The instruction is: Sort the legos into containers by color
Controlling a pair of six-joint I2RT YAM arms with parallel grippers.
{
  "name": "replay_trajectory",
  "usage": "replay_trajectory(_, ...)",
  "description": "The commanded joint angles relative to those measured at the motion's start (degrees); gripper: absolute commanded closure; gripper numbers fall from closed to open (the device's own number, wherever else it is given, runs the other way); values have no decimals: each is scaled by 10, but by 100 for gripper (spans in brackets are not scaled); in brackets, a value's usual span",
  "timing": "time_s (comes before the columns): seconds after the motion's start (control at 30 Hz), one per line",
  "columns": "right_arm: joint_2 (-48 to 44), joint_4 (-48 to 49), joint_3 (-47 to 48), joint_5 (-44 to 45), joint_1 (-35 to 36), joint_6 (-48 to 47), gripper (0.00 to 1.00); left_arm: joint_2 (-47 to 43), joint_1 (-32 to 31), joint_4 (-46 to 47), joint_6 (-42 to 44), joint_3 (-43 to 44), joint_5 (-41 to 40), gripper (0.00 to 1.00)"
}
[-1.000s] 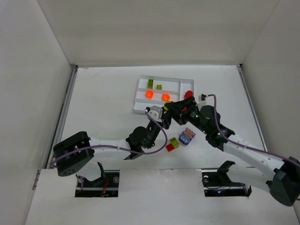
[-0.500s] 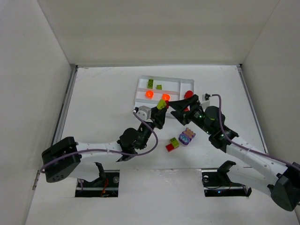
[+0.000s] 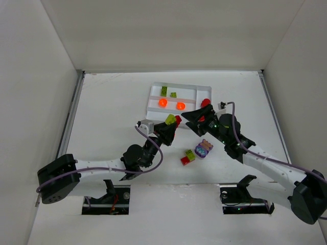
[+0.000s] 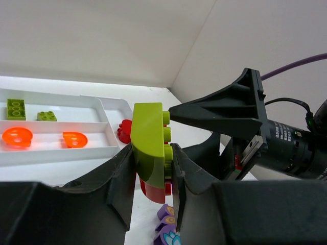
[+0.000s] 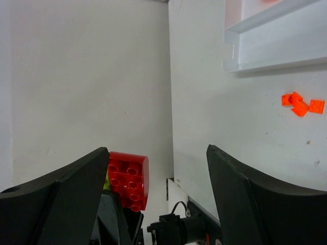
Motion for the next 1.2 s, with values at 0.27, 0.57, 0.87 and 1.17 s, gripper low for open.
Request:
replay_trajectory(0.27, 26, 64, 13, -13, 18, -22, 20, 9, 0, 31, -34, -3, 11, 80)
replay_trajectory(0.57, 39, 65, 17, -8, 33, -32, 29, 35, 3, 41, -46, -4, 11, 80)
replay_trajectory(0.87, 55, 61, 15, 11, 44, -24, 68, 35, 7, 41, -47, 0, 15, 79)
replay_trajectory(1.17, 52, 40, -4, 31, 47, -32, 74, 15, 27, 48, -57, -5, 8, 78)
